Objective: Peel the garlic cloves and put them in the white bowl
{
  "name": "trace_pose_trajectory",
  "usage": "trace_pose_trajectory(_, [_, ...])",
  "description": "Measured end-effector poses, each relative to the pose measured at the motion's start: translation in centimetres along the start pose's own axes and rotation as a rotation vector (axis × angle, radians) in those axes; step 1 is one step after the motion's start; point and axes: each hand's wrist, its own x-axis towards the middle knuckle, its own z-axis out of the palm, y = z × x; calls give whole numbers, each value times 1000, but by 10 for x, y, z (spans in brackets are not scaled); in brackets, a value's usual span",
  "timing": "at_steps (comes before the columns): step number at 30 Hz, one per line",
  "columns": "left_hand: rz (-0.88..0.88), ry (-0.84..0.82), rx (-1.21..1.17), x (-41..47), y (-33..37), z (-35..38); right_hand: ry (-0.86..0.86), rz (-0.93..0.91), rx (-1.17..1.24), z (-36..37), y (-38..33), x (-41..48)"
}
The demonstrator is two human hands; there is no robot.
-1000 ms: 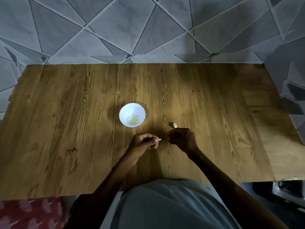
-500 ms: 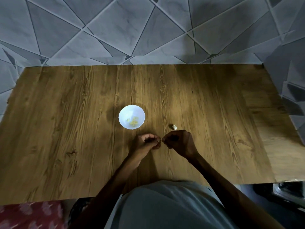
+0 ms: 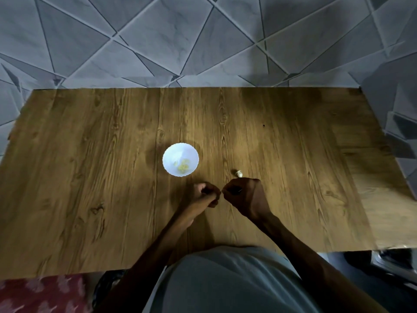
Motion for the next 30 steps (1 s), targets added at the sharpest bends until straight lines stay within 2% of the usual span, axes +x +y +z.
trace_pose_trajectory(8, [35, 9, 84, 5, 2, -3, -22, -83, -70, -2, -2, 0])
trace_pose_trajectory(13, [38, 24, 91, 5, 2, -6, -14, -55, 53, -4, -1, 5])
trace_pose_trajectory(17, [61, -6, 38, 1, 7, -4, -55, 56, 230, -7, 1, 7])
trace_pose_trajectory(22, [21, -46, -14, 2, 4, -7, -178, 356, 602, -13, 2, 4])
trace_pose_trajectory(25, [8, -53, 22, 3, 1, -7, -212, 421, 688, -15, 5, 0])
trace_pose_trajectory(28, [52, -32, 189, 8, -8, -8, -209, 462, 779, -19, 9, -3])
trace_pose_trajectory(30, [130, -19, 434, 13, -17, -12, -212, 497, 803, -21, 11, -3])
